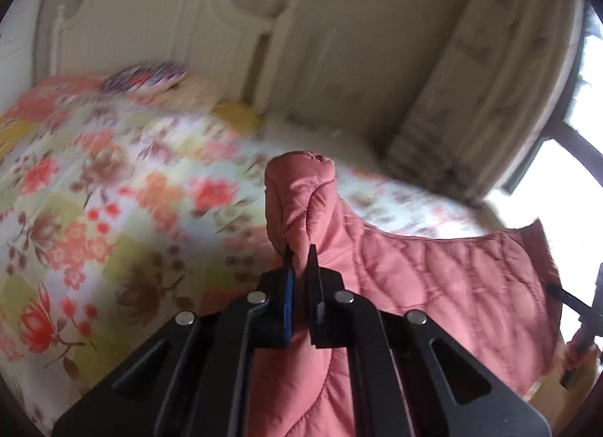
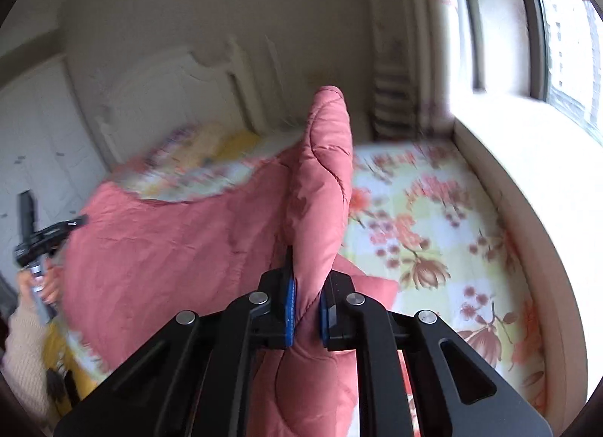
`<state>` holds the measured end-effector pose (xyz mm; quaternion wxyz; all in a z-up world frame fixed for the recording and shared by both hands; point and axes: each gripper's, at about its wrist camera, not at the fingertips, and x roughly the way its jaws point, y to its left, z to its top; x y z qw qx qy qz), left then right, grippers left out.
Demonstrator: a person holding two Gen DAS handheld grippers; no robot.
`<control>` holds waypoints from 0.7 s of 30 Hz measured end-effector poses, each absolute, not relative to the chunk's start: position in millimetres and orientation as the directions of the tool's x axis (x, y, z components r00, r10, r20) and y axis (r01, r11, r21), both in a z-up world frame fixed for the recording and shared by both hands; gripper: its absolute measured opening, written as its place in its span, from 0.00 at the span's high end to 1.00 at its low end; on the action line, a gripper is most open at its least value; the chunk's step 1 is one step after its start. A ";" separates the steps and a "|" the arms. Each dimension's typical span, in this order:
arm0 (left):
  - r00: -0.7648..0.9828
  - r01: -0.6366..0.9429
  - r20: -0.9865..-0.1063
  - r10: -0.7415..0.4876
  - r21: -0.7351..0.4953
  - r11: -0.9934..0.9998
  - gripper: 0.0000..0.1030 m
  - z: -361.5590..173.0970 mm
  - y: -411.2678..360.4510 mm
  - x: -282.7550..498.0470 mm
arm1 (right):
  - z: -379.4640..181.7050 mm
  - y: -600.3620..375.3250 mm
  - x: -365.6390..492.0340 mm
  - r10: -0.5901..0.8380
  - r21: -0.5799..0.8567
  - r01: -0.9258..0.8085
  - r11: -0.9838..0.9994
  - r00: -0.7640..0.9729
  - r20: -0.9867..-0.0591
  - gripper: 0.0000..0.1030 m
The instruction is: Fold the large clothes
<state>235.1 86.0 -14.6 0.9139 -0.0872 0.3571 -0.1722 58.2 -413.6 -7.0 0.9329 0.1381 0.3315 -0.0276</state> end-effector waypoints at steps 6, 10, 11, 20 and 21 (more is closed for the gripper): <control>0.671 0.153 -0.694 -0.261 -0.215 0.965 0.84 -74.7 80.4 259.5 | -99.5 -422.3 92.7 0.014 0.243 0.244 0.939 0.677 -0.735 0.88; 0.734 0.126 -0.656 -0.177 -0.125 0.984 0.24 -48.8 82.2 247.6 | -79.7 -426.7 79.6 -0.008 0.228 0.264 0.937 0.670 -0.742 0.50; 0.776 0.118 -0.606 -0.174 -0.131 0.984 0.18 -37.2 85.2 235.8 | -69.5 -427.6 75.5 -0.041 0.207 0.288 0.935 0.667 -0.744 0.31; 0.880 0.285 -0.415 -0.232 0.069 0.956 0.02 41.5 0.9 160.3 | 24.0 -336.3 49.4 -0.025 0.062 0.072 0.995 0.826 -0.563 0.07; 0.874 0.311 -0.427 -0.233 0.122 0.943 0.02 36.4 -17.0 157.0 | 19.7 -316.9 55.6 -0.001 0.039 0.029 0.999 0.818 -0.575 0.07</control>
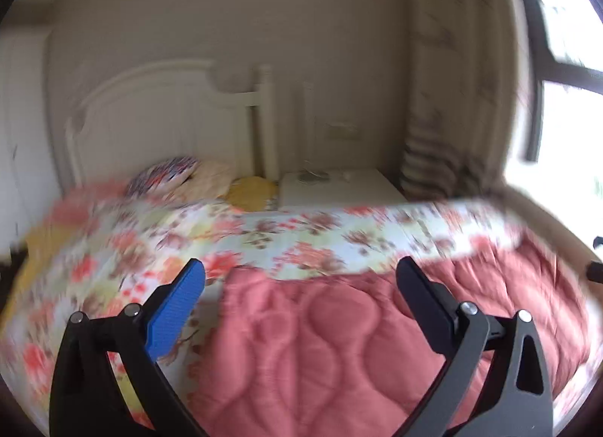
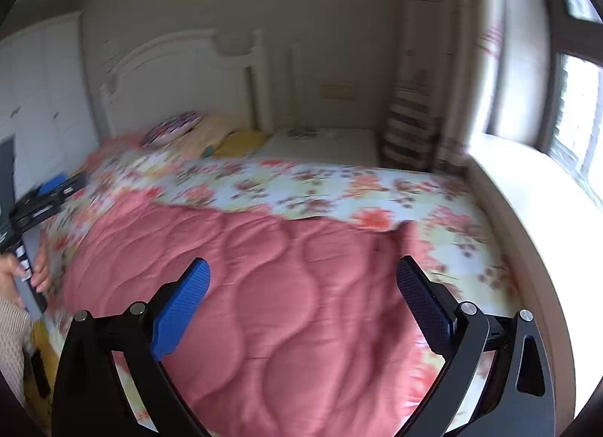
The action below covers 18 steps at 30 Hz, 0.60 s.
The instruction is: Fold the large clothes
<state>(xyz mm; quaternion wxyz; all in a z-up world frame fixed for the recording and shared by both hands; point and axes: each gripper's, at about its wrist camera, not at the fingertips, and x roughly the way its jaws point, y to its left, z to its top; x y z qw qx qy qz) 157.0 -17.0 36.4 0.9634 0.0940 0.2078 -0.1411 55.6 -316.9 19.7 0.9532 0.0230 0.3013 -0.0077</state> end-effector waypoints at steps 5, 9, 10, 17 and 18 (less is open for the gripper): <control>0.838 0.322 -0.522 -0.158 0.241 0.915 0.02 -3.0 -65.5 177.1 | -20.1 -265.9 103.5 -0.019 -0.070 -0.037 0.997 0.746 -0.665 0.07; 0.834 0.317 -0.541 -0.113 0.301 0.899 0.02 -14.6 -71.6 197.4 | -41.4 -272.4 126.9 -0.019 -0.040 -0.014 0.999 0.702 -0.712 0.07; 0.830 0.335 -0.544 -0.127 0.303 0.892 0.02 -13.0 -70.7 200.1 | -42.9 -275.3 131.6 -0.021 -0.031 -0.003 1.000 0.691 -0.722 0.07; 0.740 0.406 -0.656 -0.148 0.262 0.875 0.02 -63.4 -61.9 241.4 | -65.8 -289.2 149.2 -0.027 -0.049 -0.014 0.999 0.677 -0.735 0.05; 0.676 0.413 -0.712 -0.188 0.156 0.897 0.02 -76.6 -53.8 255.1 | -80.8 -297.4 153.4 0.032 0.021 -0.024 0.999 0.676 -0.736 0.04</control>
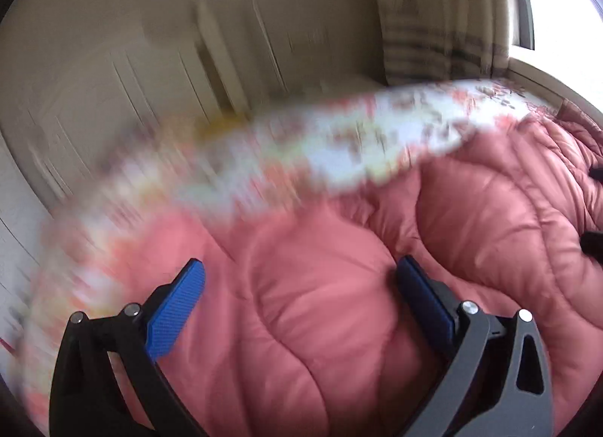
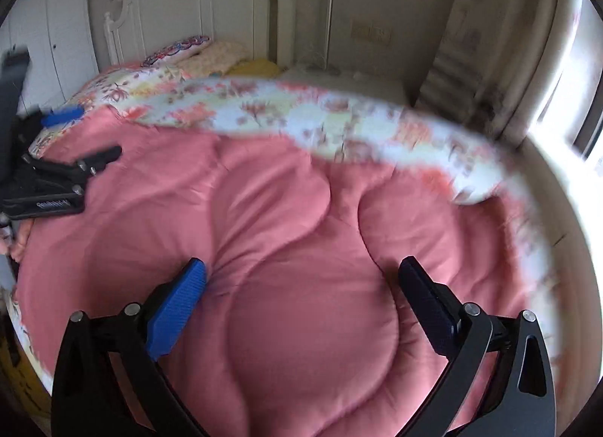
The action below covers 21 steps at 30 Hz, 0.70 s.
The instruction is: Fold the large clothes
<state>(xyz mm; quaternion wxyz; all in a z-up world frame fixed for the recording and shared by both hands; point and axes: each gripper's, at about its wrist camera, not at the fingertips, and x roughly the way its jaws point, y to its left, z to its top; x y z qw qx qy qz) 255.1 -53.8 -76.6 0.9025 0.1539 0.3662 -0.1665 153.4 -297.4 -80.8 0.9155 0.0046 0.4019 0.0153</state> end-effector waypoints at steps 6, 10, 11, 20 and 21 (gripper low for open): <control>0.636 0.399 -0.737 -0.227 0.062 0.915 0.02 -78.6 -43.0 267.1 | -92.0 -305.6 158.1 0.077 0.094 -0.013 0.995 0.686 -0.723 0.04; 0.630 0.400 -0.746 -0.218 0.070 0.914 0.02 -80.5 -44.5 269.1 | -93.0 -307.6 158.7 0.083 0.104 -0.010 0.994 0.686 -0.723 0.04; 0.629 0.400 -0.746 -0.219 0.069 0.914 0.02 -79.6 -44.8 269.5 | -92.1 -307.4 158.3 0.084 0.106 -0.011 0.994 0.685 -0.724 0.04; 0.626 0.399 -0.748 -0.220 0.065 0.914 0.02 -79.8 -44.9 269.8 | -43.7 -293.2 167.0 0.029 0.051 0.010 0.999 0.708 -0.706 0.19; 0.626 0.399 -0.748 -0.221 0.064 0.915 0.02 -79.7 -45.1 269.6 | -31.7 -286.0 172.0 0.032 0.033 -0.013 0.999 0.736 -0.676 0.21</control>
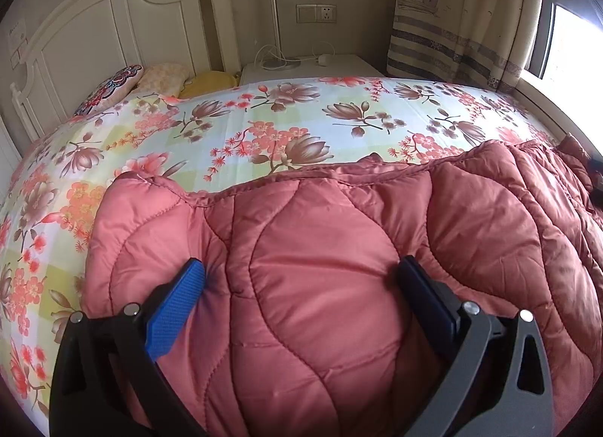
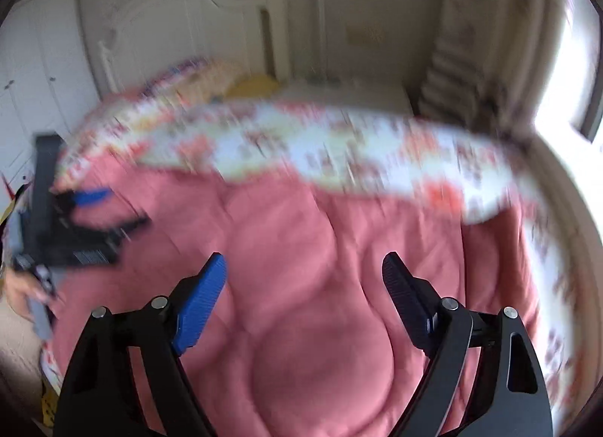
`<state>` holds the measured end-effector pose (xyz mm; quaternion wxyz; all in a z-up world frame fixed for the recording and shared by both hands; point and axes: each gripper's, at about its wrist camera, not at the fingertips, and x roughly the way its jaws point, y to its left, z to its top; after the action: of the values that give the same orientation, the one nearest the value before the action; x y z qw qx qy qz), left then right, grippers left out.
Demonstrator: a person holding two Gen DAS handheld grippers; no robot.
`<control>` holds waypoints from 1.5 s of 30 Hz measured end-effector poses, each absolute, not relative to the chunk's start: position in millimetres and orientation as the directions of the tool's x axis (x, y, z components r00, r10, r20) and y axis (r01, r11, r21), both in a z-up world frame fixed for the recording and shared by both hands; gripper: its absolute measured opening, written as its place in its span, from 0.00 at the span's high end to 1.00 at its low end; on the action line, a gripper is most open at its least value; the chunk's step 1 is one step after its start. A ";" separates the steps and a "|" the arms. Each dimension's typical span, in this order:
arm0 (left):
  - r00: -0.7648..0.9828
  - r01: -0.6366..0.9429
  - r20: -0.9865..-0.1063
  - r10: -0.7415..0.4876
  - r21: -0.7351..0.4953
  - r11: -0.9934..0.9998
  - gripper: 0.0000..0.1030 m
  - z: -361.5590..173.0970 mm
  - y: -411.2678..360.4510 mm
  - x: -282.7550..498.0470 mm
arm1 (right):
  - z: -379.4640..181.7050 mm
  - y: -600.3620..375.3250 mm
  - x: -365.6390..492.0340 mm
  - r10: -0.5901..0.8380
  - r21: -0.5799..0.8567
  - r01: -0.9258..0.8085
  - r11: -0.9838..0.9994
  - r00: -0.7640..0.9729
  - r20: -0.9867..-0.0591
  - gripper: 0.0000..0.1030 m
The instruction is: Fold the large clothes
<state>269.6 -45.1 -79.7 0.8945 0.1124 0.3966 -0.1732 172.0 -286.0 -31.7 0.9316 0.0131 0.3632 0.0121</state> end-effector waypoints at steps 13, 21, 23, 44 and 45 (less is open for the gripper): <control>0.620 0.388 -0.751 -0.227 0.042 0.921 0.02 -79.2 -42.3 270.1 | -76.3 -269.2 236.3 0.027 -0.019 -0.073 0.997 0.579 -0.815 0.37; 0.615 0.392 -0.753 -0.236 0.033 0.919 0.02 -80.4 -43.5 270.1 | -95.3 -359.9 221.6 -0.041 0.057 0.153 0.987 0.571 -0.820 0.16; 0.614 0.391 -0.753 -0.236 0.031 0.920 0.02 -80.6 -42.7 270.8 | -83.6 -357.4 217.9 -0.113 -0.024 0.161 0.987 0.574 -0.811 0.17; 0.610 0.391 -0.753 -0.247 0.015 0.920 0.02 -80.4 -40.7 272.5 | -87.2 -314.3 193.5 -0.067 -0.010 0.099 0.995 0.592 -0.803 0.08; 0.610 0.380 -0.750 -0.254 -0.004 0.925 0.02 -78.4 -36.2 273.2 | -93.9 -313.2 195.8 -0.069 -0.007 0.106 0.994 0.596 -0.800 0.05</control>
<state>273.2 -36.2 -78.4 0.8939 0.0778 0.4043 -0.1771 195.8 -313.2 -93.9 0.8931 0.0204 0.4467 -0.0488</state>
